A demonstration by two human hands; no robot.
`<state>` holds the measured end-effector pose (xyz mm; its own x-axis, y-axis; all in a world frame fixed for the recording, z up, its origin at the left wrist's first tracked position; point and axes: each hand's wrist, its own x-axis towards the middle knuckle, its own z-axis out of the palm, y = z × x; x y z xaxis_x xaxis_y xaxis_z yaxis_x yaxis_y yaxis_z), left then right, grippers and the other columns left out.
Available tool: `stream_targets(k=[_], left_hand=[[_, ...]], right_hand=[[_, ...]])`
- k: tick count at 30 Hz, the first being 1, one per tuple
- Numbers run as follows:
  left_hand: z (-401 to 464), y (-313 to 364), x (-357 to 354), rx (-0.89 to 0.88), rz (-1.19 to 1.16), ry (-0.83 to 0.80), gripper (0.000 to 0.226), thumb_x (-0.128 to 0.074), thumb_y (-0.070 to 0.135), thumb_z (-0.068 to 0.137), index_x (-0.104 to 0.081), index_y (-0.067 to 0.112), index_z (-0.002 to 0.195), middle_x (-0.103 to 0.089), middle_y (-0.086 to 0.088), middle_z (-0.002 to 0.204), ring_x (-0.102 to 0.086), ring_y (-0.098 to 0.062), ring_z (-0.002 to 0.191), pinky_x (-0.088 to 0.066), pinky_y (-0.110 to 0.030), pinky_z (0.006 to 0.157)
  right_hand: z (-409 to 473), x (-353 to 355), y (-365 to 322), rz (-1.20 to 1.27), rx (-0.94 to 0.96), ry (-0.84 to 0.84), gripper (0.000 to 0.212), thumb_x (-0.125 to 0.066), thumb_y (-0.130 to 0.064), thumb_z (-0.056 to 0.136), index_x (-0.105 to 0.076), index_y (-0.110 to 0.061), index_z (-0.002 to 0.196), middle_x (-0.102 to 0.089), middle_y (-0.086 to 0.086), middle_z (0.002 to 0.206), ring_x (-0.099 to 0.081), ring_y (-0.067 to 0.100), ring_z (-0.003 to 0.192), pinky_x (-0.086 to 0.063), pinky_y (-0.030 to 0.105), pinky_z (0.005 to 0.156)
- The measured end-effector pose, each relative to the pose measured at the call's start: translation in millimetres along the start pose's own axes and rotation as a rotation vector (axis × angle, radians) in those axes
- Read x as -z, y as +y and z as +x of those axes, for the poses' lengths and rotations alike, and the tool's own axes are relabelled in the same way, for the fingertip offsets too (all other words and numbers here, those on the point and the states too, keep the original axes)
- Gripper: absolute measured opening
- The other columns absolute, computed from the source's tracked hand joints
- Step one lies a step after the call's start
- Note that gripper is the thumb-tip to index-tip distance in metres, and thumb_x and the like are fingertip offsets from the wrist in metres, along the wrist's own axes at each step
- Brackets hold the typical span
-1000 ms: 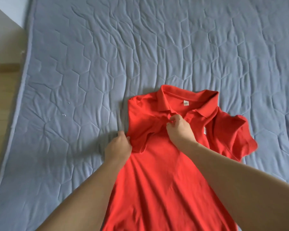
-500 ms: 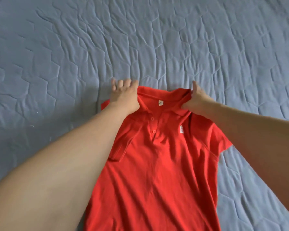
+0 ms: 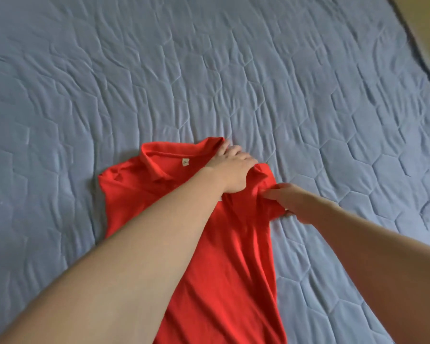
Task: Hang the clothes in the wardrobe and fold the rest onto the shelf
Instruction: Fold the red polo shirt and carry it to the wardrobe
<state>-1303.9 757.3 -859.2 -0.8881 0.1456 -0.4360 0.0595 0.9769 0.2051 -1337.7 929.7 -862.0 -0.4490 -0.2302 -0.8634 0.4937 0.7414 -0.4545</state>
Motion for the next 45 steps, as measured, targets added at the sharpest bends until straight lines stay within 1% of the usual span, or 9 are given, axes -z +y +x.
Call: stream_targets(k=[4, 9, 15, 21, 28, 32, 35, 40, 45], left_hand=[[13.8, 9.4, -4.6, 0.057, 0.141, -0.095, 0.043, -0.039, 0.014, 0.09, -0.048, 0.021, 0.131, -0.052, -0.004, 0.132, -0.029, -0.029, 0.136, 0.005, -0.049, 0.118], [22.5, 18.8, -6.9, 0.181, 0.171, 0.039, 0.025, -0.038, 0.022, 0.098, -0.056, 0.021, 0.115, -0.06, -0.004, 0.121, -0.043, -0.03, 0.124, -0.012, -0.045, 0.115], [51.3, 77.3, 0.4, 0.167, -0.264, -0.218, 0.05, -0.044, 0.012, 0.082, -0.047, 0.027, 0.129, -0.06, 0.004, 0.122, -0.027, -0.02, 0.134, 0.013, -0.051, 0.115], [65.7, 117.9, 10.1, -0.03, -0.056, -0.332, 0.052, -0.042, 0.005, 0.073, -0.058, 0.033, 0.113, -0.056, -0.008, 0.117, -0.03, -0.031, 0.125, -0.016, -0.046, 0.107], [29.2, 77.7, 30.5, -0.044, -0.486, -0.119, 0.036, -0.044, -0.01, 0.071, -0.053, 0.025, 0.069, -0.044, 0.005, 0.086, -0.056, -0.022, 0.088, -0.045, -0.031, 0.077], [-12.5, 25.4, 15.7, 0.01, -0.442, -0.157, 0.033, -0.049, -0.013, 0.07, -0.061, 0.017, 0.078, -0.049, -0.001, 0.102, -0.055, -0.021, 0.095, -0.045, -0.033, 0.087], [-37.8, -7.0, -6.5, 0.157, -0.479, -0.145, 0.032, -0.048, -0.007, 0.075, -0.064, 0.02, 0.081, -0.048, 0.004, 0.109, -0.054, -0.018, 0.101, -0.043, -0.032, 0.096], [-49.0, -3.1, -42.1, 0.333, -0.572, -0.026, 0.019, -0.06, 0.034, 0.085, -0.063, 0.026, 0.103, -0.051, 0.007, 0.112, -0.053, -0.016, 0.104, -0.041, -0.031, 0.095], [-62.9, -4.3, -56.2, 0.264, -0.274, 0.088, 0.047, -0.047, 0.007, 0.083, -0.054, 0.029, 0.124, -0.046, 0.003, 0.127, -0.045, -0.024, 0.116, -0.036, -0.037, 0.097]], right_hand=[[-2.5, 8.3, 30.7, 0.197, 0.087, 0.083, 0.014, -0.06, -0.007, 0.09, -0.062, -0.003, 0.104, -0.064, 0.007, 0.076, -0.06, 0.008, 0.048, -0.052, 0.023, 0.049], [-37.2, 38.2, 77.1, 0.071, 0.179, 0.321, 0.023, -0.066, -0.017, 0.087, -0.055, -0.013, 0.067, -0.052, -0.002, 0.061, -0.046, 0.012, 0.054, -0.039, 0.018, 0.049], [-37.8, 31.8, 97.9, 0.465, 0.015, 0.049, 0.014, -0.064, -0.007, 0.088, -0.053, -0.008, 0.097, -0.061, 0.008, 0.082, -0.061, 0.015, 0.064, -0.054, 0.026, 0.054], [-38.6, 19.3, 96.9, 0.234, 0.088, 0.136, 0.034, -0.065, -0.001, 0.076, -0.054, -0.009, 0.107, -0.065, 0.01, 0.091, -0.065, 0.022, 0.073, -0.058, 0.04, 0.068], [-73.3, -21.8, 89.8, -0.147, 0.602, 0.361, 0.022, -0.058, -0.016, 0.073, -0.052, -0.018, 0.094, -0.045, -0.013, 0.077, -0.044, 0.004, 0.069, -0.034, 0.018, 0.065], [-72.6, -48.7, 85.1, -0.242, 0.706, 0.331, 0.035, -0.048, -0.033, 0.074, -0.067, -0.017, 0.099, -0.052, -0.003, 0.093, -0.049, 0.012, 0.089, -0.036, 0.017, 0.089], [-63.9, -66.8, 83.1, -0.326, 0.668, 0.358, 0.038, -0.041, -0.031, 0.08, -0.069, -0.015, 0.1, -0.059, 0.001, 0.097, -0.057, 0.021, 0.091, -0.042, 0.025, 0.088], [-52.8, -81.2, 85.3, -0.833, 0.419, 0.265, 0.04, -0.04, -0.018, 0.09, -0.049, -0.019, 0.129, -0.044, 0.005, 0.126, -0.047, 0.032, 0.11, -0.041, 0.041, 0.092], [-51.2, -78.6, 55.8, -1.202, 0.404, 0.168, 0.039, -0.044, -0.026, 0.089, -0.054, -0.019, 0.126, -0.043, 0.005, 0.13, -0.041, 0.029, 0.119, -0.034, 0.038, 0.097]])
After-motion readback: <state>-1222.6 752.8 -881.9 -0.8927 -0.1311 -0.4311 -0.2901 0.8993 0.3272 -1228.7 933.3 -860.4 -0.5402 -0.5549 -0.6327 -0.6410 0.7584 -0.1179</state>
